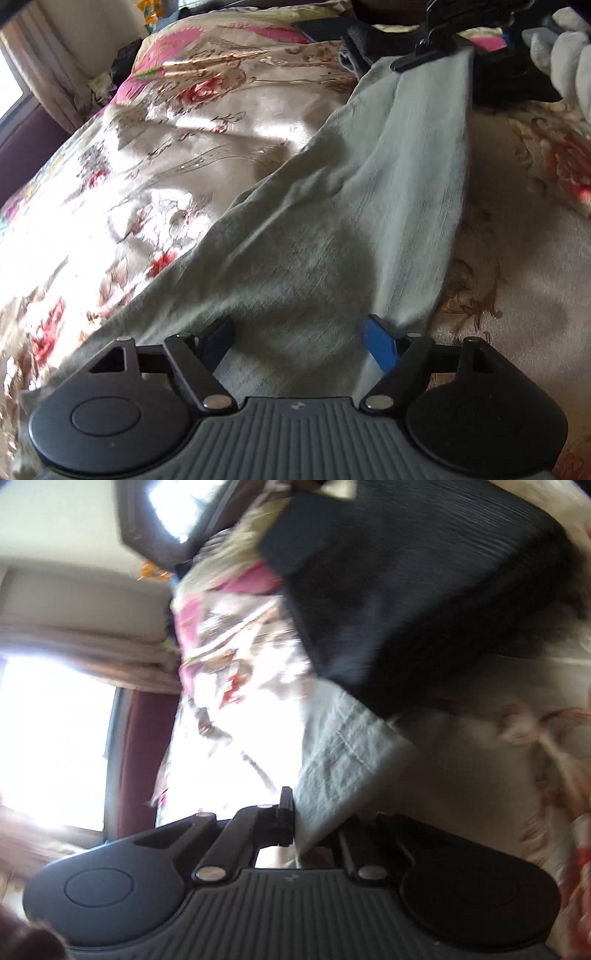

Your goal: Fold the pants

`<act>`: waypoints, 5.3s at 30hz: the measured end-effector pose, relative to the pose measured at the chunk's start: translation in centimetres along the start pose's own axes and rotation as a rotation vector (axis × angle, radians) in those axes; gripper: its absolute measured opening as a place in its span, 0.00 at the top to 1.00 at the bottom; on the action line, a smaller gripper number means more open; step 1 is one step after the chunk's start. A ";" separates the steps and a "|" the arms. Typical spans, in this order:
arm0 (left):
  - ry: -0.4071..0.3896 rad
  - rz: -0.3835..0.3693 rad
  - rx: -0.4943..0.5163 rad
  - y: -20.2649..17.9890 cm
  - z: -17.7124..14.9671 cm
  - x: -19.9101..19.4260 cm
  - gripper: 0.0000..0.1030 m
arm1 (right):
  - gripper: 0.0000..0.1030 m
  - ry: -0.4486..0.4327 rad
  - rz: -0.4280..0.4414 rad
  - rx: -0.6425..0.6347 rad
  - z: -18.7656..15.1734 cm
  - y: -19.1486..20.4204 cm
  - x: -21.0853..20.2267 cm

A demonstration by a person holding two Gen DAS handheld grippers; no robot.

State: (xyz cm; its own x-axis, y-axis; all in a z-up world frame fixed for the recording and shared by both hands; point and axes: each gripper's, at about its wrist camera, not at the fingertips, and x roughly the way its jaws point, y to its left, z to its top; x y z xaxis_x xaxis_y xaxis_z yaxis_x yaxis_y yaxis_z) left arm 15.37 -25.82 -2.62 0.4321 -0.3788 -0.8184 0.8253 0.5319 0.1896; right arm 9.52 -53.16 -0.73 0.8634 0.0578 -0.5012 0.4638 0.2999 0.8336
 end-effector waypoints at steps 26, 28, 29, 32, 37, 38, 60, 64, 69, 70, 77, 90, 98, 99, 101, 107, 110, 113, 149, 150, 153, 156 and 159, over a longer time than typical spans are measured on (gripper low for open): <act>0.117 0.372 -0.540 22.6 -26.0 -15.6 0.09 | 0.95 0.730 0.183 -1.119 -48.5 24.0 12.8; 0.119 0.375 -0.555 22.9 -27.6 -16.2 0.09 | 0.95 0.779 0.184 -1.187 -50.5 23.9 12.7; 0.115 0.378 -0.563 23.0 -28.4 -16.7 0.09 | 0.95 0.803 0.175 -1.235 -51.4 23.8 12.5; 0.115 0.387 -0.584 23.0 -29.8 -17.3 0.09 | 0.90 0.830 0.163 -1.421 -53.5 23.4 12.3; 0.109 0.373 -0.647 22.9 -31.1 -17.7 0.08 | 0.83 0.887 0.187 -1.497 -54.9 23.5 11.9; 0.107 0.373 -0.650 22.8 -31.2 -17.8 0.08 | 0.81 0.903 0.201 -1.496 -55.0 23.7 11.8; 0.054 0.486 -0.834 22.8 -29.6 -20.5 0.09 | 0.62 1.098 0.493 -1.782 -51.8 28.7 19.9; 0.055 0.489 -0.851 23.4 -28.9 -18.3 0.09 | 0.80 1.142 0.513 -1.818 -52.7 29.0 20.2; 0.110 0.482 -0.874 24.5 -29.6 -16.5 0.26 | 0.97 1.175 0.555 -1.774 -52.7 30.3 19.4; 0.107 0.487 -0.878 24.5 -29.7 -16.6 0.30 | 0.97 1.158 0.565 -1.779 -52.8 30.7 19.1; 0.115 0.510 -0.925 25.1 -30.9 -18.0 0.43 | 0.94 1.132 0.526 -1.765 -54.8 30.4 21.0; 0.182 0.569 -0.762 23.5 -28.0 -19.0 0.41 | 0.60 0.754 0.222 -1.347 -38.5 26.3 14.2; 0.115 0.427 -0.593 21.4 -22.7 -15.1 0.37 | 0.58 0.666 -0.135 -0.913 -23.1 14.4 11.7; 0.112 0.408 -0.574 21.0 -22.0 -14.2 0.36 | 0.58 0.694 -0.111 -0.846 -22.7 13.3 12.0; 0.118 0.392 -0.539 20.4 -21.1 -12.9 0.36 | 0.53 0.769 -0.072 -0.750 -22.3 11.2 13.2; 0.136 0.398 -0.455 19.5 -18.8 -11.7 0.36 | 0.55 0.789 0.009 -0.632 -20.2 8.6 13.0; 0.141 0.399 -0.427 19.5 -18.2 -11.9 0.36 | 0.53 0.881 0.088 -0.550 -20.5 8.1 14.1; 0.136 0.407 -0.423 19.4 -17.8 -12.8 0.36 | 0.54 0.957 0.169 -0.471 -21.9 7.4 16.6; -0.048 0.237 -0.464 14.9 -10.2 -5.9 0.11 | 0.93 0.723 -0.040 -0.609 -17.9 18.0 9.3; -0.064 0.264 -0.446 15.3 -10.0 -5.4 0.11 | 0.93 0.724 -0.051 -0.634 -18.7 18.5 9.1; -0.012 0.373 -0.367 17.0 -9.2 -2.7 0.11 | 0.93 0.724 -0.102 -0.666 -20.1 19.3 8.5; 0.018 0.367 -0.367 19.5 -8.7 -0.4 0.09 | 0.93 0.713 -0.142 -0.623 -20.0 18.8 7.9; 0.029 0.381 -0.384 21.2 -7.5 0.0 0.09 | 0.93 0.701 -0.166 -0.601 -20.4 18.9 7.8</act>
State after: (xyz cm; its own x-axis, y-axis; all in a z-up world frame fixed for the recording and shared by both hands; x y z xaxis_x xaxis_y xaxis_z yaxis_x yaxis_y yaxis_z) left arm 30.13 -8.87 -2.64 0.6600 -0.0868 -0.7462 0.4177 0.8680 0.2685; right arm 20.94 -27.58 6.39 0.3883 0.4718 -0.7916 0.2211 0.7863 0.5770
